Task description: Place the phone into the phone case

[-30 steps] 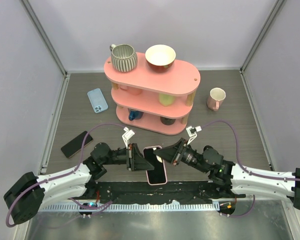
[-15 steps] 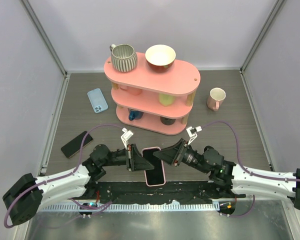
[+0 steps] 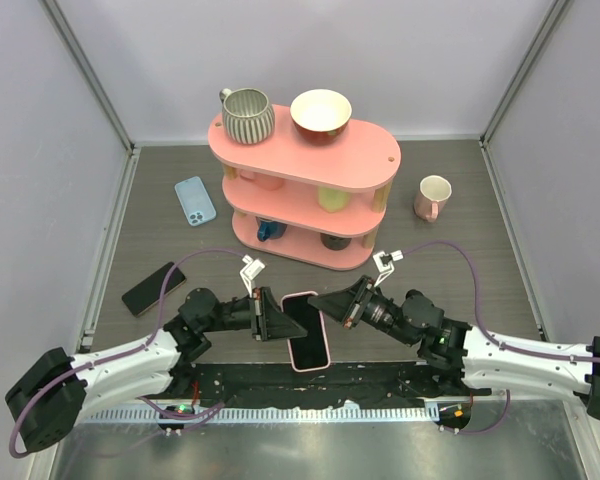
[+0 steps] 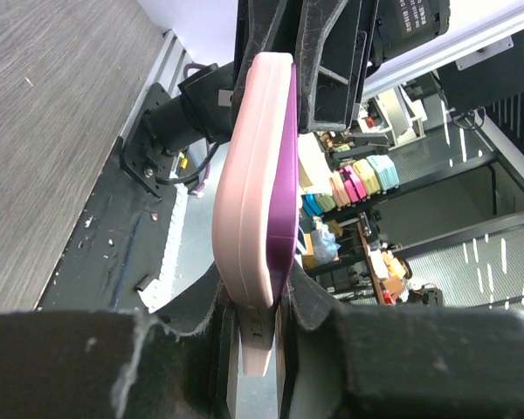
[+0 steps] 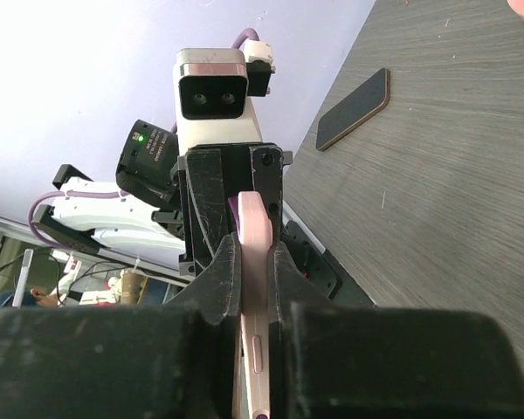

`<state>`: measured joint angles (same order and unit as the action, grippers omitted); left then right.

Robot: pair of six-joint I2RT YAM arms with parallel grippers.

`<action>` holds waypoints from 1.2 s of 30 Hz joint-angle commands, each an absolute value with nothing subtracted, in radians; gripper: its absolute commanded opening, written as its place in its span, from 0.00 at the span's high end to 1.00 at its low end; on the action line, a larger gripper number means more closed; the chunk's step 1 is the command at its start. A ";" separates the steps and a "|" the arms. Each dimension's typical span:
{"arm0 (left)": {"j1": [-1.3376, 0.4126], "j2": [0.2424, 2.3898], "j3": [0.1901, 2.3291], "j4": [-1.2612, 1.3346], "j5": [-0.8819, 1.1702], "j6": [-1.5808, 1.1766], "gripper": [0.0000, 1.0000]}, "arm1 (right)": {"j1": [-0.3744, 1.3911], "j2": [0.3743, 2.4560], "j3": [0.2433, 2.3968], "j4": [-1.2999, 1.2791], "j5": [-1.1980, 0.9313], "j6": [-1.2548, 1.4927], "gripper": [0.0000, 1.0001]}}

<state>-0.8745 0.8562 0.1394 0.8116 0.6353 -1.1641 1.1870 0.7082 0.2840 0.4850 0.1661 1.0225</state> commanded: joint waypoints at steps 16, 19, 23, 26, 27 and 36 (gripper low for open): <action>-0.873 0.882 0.155 0.811 0.611 -1.152 1.00 | 1.198 0.761 0.419 0.506 0.087 0.954 0.88; -0.873 0.867 0.164 0.798 0.583 -1.157 1.00 | 1.197 0.773 0.405 0.497 0.019 0.959 0.64; -0.873 0.844 0.184 0.784 0.566 -1.158 1.00 | 1.197 0.801 0.368 0.494 -0.081 0.986 0.56; -0.873 0.825 0.184 0.781 0.551 -1.163 1.00 | 1.197 0.792 0.313 0.558 -0.150 1.026 0.53; -0.873 0.813 0.183 0.781 0.548 -1.163 1.00 | 1.198 0.784 0.296 0.593 -0.155 1.043 0.52; -0.873 0.784 0.172 0.772 0.540 -1.167 1.00 | 1.198 0.611 0.179 0.552 -0.130 1.046 0.69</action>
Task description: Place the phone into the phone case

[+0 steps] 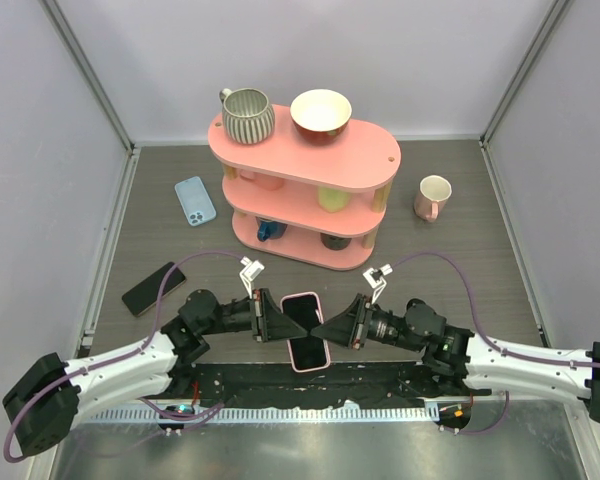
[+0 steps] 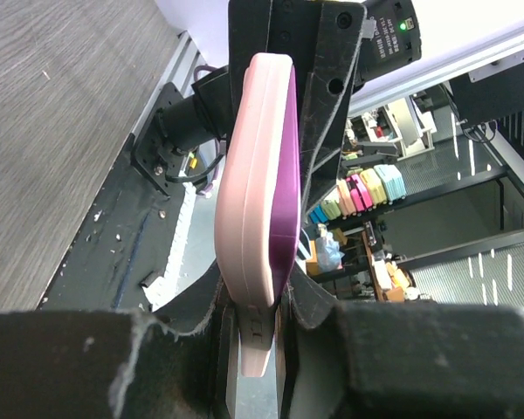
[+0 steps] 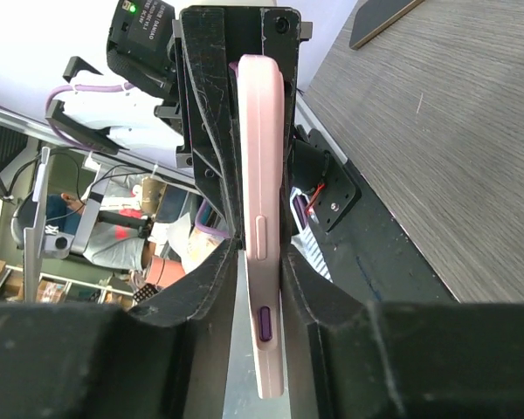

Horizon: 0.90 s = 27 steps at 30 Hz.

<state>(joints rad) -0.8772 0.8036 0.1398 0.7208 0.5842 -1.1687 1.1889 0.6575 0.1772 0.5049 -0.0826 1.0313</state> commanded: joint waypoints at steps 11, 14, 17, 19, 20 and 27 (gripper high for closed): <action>-0.873 0.790 0.186 0.798 0.537 -1.184 1.00 | 1.198 0.709 0.167 0.666 -0.209 1.046 0.90; -0.873 0.795 0.210 0.749 0.537 -1.175 0.85 | 1.198 0.707 0.160 0.704 -0.218 1.051 0.98; -0.871 0.792 0.241 0.677 0.538 -1.158 0.63 | 1.198 0.684 0.140 0.729 -0.213 1.052 0.99; -0.871 0.795 0.262 0.637 0.545 -1.141 0.60 | 1.198 0.666 0.130 0.726 -0.210 1.058 0.99; -0.870 0.795 0.268 0.626 0.548 -1.137 0.61 | 1.198 0.657 0.127 0.715 -0.210 1.057 0.99; -0.851 0.815 0.282 0.634 0.577 -1.144 0.64 | 1.198 0.589 0.100 0.689 -0.203 1.075 0.99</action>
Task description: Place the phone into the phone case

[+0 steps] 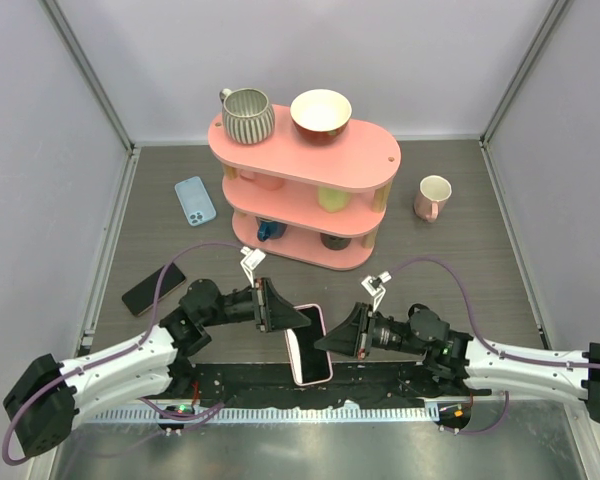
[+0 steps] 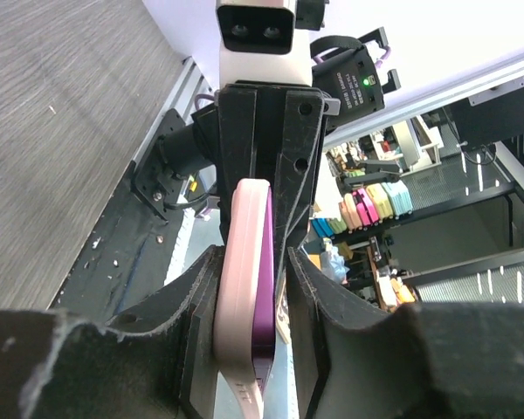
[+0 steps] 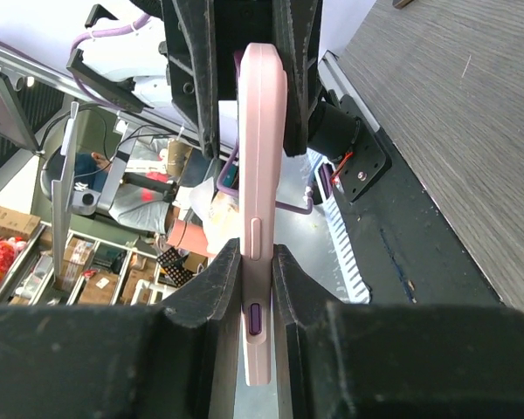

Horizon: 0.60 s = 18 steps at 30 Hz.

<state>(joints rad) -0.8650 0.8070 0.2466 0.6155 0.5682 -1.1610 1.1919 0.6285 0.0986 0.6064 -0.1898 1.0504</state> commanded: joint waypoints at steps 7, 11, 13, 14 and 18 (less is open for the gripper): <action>-0.819 0.811 0.287 0.617 0.618 -1.146 0.67 | 1.198 0.552 0.081 0.687 -0.184 1.077 0.99; -0.805 0.808 0.287 0.595 0.638 -1.146 0.74 | 1.197 0.537 0.077 0.678 -0.178 1.080 0.99; -0.801 0.805 0.287 0.589 0.640 -1.143 0.81 | 1.198 0.535 0.075 0.673 -0.175 1.083 0.99; -0.801 0.805 0.287 0.577 0.640 -1.138 0.90 | 1.198 0.541 0.075 0.670 -0.176 1.086 0.99; -0.801 0.805 0.342 0.430 0.637 -1.048 1.00 | 1.198 0.554 0.077 0.678 -0.178 1.094 0.99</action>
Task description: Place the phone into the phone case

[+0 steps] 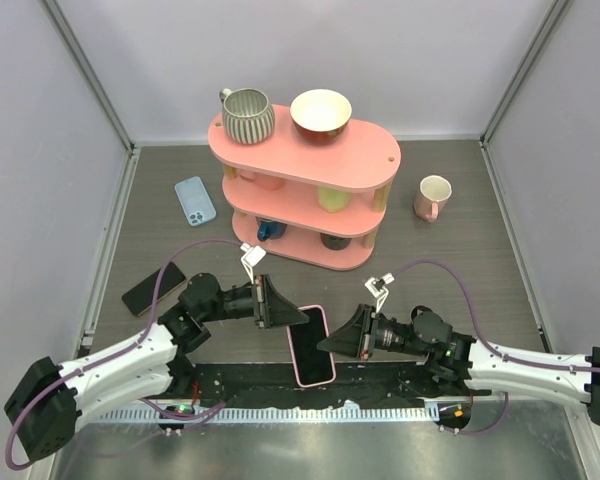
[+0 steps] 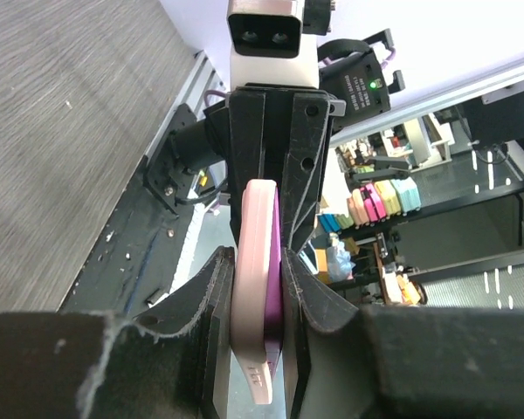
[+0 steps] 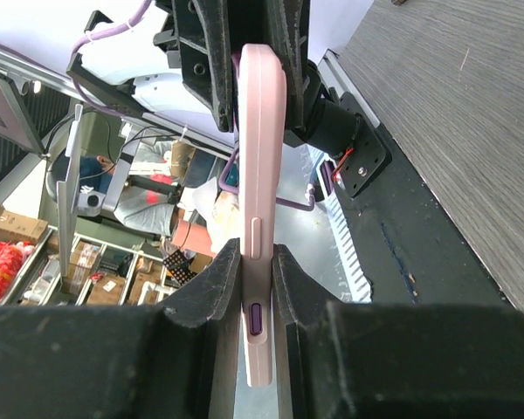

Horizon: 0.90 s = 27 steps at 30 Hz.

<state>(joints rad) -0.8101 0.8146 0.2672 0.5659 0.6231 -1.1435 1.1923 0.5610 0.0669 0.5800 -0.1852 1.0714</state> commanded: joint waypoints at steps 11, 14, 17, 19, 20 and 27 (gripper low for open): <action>-0.799 0.802 0.430 0.206 0.632 -0.999 0.54 | 1.198 0.505 0.094 0.629 -0.161 1.080 0.99; -0.798 0.767 0.422 0.203 0.627 -0.999 0.57 | 1.198 0.479 0.081 0.620 -0.153 1.084 0.99; -0.795 0.749 0.417 0.186 0.620 -0.996 0.58 | 1.198 0.459 0.071 0.621 -0.150 1.091 0.99; -0.793 0.744 0.413 0.193 0.620 -0.999 0.59 | 1.198 0.454 0.069 0.620 -0.152 1.091 0.99; -0.792 0.744 0.410 0.201 0.620 -1.005 0.60 | 1.200 0.453 0.066 0.620 -0.152 1.092 0.99; -0.788 0.736 0.396 0.247 0.615 -1.016 0.80 | 1.198 0.465 0.058 0.629 -0.158 1.098 0.99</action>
